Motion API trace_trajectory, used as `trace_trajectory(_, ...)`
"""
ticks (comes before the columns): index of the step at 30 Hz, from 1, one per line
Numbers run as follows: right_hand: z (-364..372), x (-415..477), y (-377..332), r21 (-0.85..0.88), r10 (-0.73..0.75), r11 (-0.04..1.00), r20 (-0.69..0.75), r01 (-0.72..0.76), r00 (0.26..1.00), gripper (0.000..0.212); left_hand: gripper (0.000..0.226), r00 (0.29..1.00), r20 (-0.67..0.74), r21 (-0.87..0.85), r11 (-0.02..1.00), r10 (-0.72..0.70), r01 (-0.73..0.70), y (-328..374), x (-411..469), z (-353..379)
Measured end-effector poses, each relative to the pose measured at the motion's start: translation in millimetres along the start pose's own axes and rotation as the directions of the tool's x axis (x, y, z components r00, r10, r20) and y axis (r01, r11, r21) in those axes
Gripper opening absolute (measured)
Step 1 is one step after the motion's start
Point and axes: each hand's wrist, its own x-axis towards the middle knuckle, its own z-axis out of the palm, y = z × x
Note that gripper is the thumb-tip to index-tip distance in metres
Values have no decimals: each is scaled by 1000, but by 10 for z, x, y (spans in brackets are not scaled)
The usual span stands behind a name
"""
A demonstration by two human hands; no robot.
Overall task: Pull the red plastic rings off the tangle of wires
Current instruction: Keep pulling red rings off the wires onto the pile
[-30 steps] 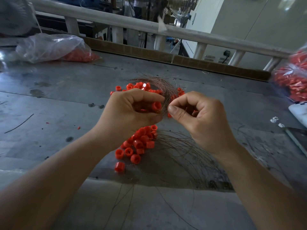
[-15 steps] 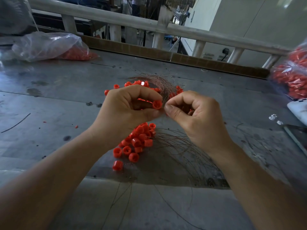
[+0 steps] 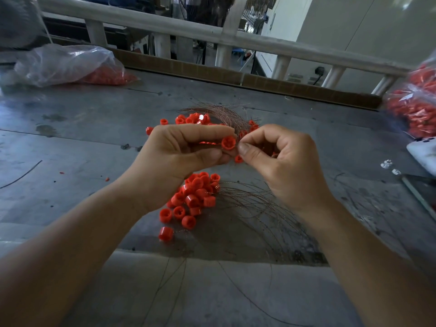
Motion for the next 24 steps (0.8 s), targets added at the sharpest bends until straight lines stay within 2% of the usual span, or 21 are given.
trace_trajectory(6, 5, -1, -7, 4, 5, 1000, -1, -5, 1000, 15, 36, 1000, 7, 24, 1000, 1, -1, 10, -5, -5)
trace_trajectory(20, 1, -7, -14, 14, 7, 1000, 15, -7, 1000, 15, 35, 1000, -6, 60, 998, 5, -4, 21, -6, -23)
trace_trajectory(24, 5, -5, -14, 16, 3, 1000, 23, -4, 1000, 17, 29, 1000, -21, 56, 998, 4, -3, 11, -4, -34)
